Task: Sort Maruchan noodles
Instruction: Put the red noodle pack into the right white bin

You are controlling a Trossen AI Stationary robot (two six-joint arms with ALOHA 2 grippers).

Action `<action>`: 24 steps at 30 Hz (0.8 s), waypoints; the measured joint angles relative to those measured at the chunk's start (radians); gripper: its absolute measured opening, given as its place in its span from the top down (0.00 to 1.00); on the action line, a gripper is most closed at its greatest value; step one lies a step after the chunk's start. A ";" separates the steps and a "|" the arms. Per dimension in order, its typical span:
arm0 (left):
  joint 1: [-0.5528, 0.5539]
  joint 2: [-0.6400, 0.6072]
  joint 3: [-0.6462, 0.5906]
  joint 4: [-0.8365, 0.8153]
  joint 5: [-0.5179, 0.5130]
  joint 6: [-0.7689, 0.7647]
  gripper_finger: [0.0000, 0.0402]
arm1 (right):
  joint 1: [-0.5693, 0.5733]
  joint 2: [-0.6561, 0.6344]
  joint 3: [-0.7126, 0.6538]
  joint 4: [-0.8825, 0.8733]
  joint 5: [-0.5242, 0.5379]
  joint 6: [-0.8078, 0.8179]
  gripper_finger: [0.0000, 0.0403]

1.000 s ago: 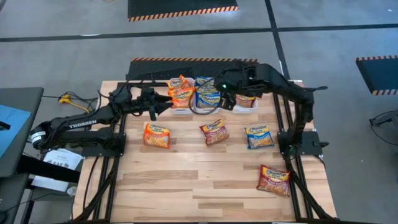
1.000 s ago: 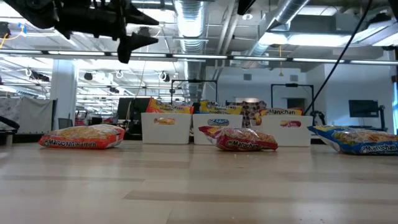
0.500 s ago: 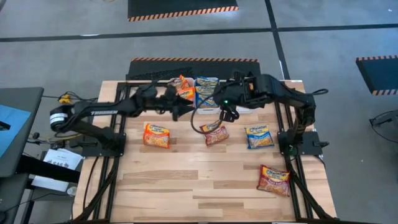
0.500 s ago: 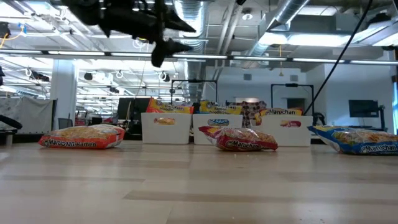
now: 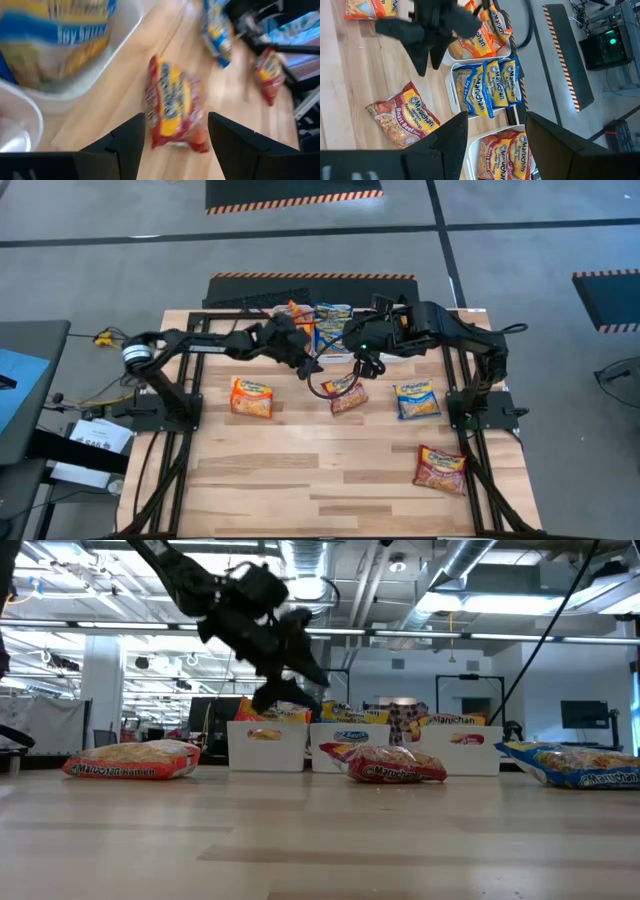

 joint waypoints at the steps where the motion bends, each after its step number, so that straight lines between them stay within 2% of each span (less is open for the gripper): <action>1: 0.000 0.023 0.000 0.005 0.001 -0.006 0.50 | 0.000 0.000 0.000 0.000 0.000 -0.004 0.45; 7: -0.006 0.105 0.006 0.086 0.023 -0.021 0.51 | 0.000 0.000 0.000 0.000 0.000 -0.009 0.45; 11: -0.019 0.108 0.005 0.095 -0.013 -0.015 0.51 | -0.002 0.000 0.000 0.000 0.000 -0.010 0.45; 20: -0.034 0.048 -0.002 0.080 -0.020 0.013 0.51 | -0.003 0.000 0.000 0.000 0.000 -0.010 0.45; 24: -0.028 0.003 -0.002 0.045 0.027 0.029 0.51 | -0.001 0.000 0.000 0.000 -0.016 0.001 0.45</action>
